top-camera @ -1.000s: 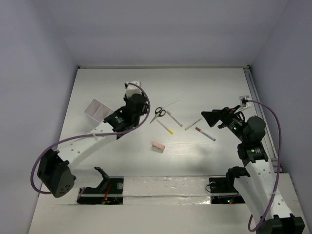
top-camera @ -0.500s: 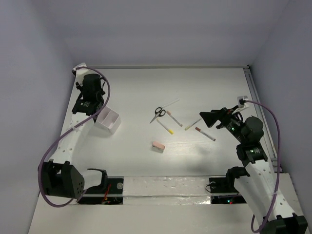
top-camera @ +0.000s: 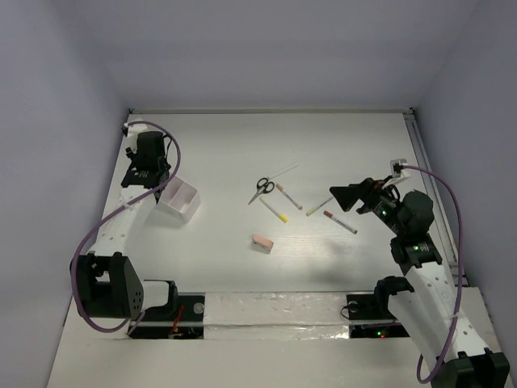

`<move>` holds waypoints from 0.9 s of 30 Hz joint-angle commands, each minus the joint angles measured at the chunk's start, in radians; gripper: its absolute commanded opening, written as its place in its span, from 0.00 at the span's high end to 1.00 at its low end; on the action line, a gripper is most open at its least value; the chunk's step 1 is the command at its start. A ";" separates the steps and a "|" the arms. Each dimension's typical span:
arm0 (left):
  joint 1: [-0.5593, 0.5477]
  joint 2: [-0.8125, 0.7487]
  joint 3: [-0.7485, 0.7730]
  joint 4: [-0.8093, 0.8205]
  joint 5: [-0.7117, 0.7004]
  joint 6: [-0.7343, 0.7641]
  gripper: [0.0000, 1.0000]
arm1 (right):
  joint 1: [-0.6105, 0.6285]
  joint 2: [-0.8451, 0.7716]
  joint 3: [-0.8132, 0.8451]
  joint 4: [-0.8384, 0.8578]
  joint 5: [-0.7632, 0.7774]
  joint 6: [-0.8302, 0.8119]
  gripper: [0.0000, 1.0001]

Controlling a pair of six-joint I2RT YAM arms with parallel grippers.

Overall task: Sort the stationery into containers
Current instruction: Place the stationery in the storage box.

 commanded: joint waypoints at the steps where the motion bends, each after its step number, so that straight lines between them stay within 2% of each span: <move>1: 0.002 -0.020 -0.012 0.045 0.002 0.019 0.86 | 0.009 -0.003 0.008 0.040 -0.016 -0.011 0.00; 8: 0.002 0.006 -0.015 0.045 0.002 0.017 0.82 | 0.009 -0.003 0.006 0.040 -0.016 -0.011 0.00; 14: 0.002 0.017 -0.020 0.038 0.000 0.020 0.73 | 0.009 -0.009 0.008 0.036 -0.014 -0.014 0.00; 20: 0.002 0.007 -0.021 0.036 0.005 0.014 0.55 | 0.009 -0.012 0.008 0.034 -0.013 -0.015 0.00; 23: 0.002 -0.006 -0.021 0.034 0.011 0.014 0.40 | 0.009 -0.013 0.009 0.031 -0.013 -0.015 0.00; 27: -0.013 -0.055 -0.020 0.041 0.029 0.020 0.38 | 0.009 -0.013 0.009 0.031 -0.011 -0.017 0.00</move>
